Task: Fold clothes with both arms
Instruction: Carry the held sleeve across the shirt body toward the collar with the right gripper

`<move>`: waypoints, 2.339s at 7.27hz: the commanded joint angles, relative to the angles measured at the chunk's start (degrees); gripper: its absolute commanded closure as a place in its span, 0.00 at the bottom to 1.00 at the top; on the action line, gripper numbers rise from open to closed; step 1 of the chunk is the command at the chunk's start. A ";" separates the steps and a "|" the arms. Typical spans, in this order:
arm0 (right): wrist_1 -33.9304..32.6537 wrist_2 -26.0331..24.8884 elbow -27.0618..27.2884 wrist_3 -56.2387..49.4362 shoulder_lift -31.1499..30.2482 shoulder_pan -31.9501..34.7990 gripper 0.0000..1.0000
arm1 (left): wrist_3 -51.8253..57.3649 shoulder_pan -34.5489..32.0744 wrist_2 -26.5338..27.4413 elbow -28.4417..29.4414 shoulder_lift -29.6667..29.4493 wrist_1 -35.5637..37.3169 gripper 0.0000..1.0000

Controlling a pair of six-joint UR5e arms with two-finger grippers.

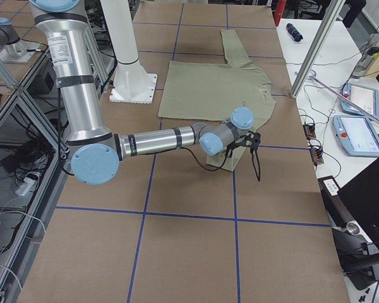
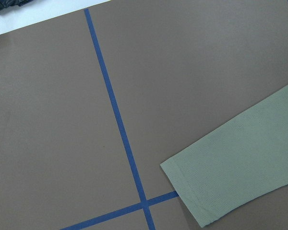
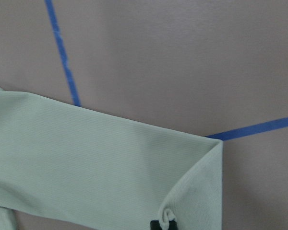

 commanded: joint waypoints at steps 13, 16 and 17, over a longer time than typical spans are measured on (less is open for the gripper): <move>4.87 -36.34 -30.53 33.56 55.64 -32.58 1.00 | 0.18 0.00 -0.97 -0.82 0.08 -0.25 0.00; 9.18 -38.02 -34.41 33.56 56.19 -32.93 1.00 | 0.18 0.00 -0.97 -0.82 0.08 -0.25 0.00; 10.14 -38.02 -34.68 33.65 56.28 -32.93 1.00 | 0.18 0.00 -0.97 -0.82 0.08 -0.25 0.00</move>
